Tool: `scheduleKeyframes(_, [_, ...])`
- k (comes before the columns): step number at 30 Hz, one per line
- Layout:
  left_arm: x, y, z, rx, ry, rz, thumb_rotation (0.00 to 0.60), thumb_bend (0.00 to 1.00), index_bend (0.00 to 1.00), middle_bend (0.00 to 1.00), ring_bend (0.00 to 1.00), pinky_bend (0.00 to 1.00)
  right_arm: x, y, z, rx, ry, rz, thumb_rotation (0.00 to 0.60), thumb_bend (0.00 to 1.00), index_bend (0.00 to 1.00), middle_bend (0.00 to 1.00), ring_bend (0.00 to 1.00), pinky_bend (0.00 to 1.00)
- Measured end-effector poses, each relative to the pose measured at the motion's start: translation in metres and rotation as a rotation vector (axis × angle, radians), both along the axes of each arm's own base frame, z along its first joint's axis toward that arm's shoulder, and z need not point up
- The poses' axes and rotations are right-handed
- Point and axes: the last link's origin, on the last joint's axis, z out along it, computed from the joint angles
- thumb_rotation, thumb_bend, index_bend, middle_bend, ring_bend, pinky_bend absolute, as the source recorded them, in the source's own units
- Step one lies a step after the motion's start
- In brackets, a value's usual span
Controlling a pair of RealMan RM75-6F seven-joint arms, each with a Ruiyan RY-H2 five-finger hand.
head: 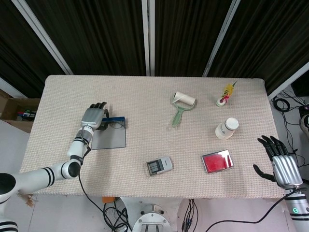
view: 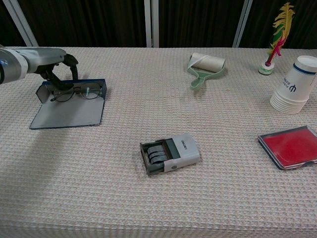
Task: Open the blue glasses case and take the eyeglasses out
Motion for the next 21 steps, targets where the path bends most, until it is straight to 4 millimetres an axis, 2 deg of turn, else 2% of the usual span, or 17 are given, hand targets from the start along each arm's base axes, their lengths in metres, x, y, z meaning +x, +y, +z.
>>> scheduleKeyframes(7, [0.0006,0.0015,-0.001,-0.001,-0.001,0.006,0.52,0.45,0.44,0.07,0.05,0.1,-0.0015,0.0,0.0005,-0.001,-0.002,-0.003,0.6,0.2,0.14,0.11,0.0,0.11])
scheduleKeyframes(13, [0.0011,0.0016,-0.0012,-0.001,0.004,0.008,0.529,0.51,0.47,0.08,0.05,0.1,-0.0027,-0.0004,0.0006,0.001,-0.002,-0.004,0.6,0.2,0.14,0.11,0.0,0.11])
scheduleKeyframes(17, [0.0014,0.0018,-0.0004,0.007,0.004,0.006,0.584,0.52,0.5,0.09,0.05,0.1,-0.0035,-0.0006,0.001,0.0,-0.004,-0.004,0.6,0.2,0.14,0.11,0.0,0.11])
scheduleKeyframes(21, [0.0034,0.0012,0.0015,0.03,-0.008,-0.007,0.594,0.52,0.5,0.09,0.05,0.1,-0.0042,-0.0003,0.0018,-0.003,-0.006,-0.002,0.6,0.2,0.14,0.11,0.0,0.11])
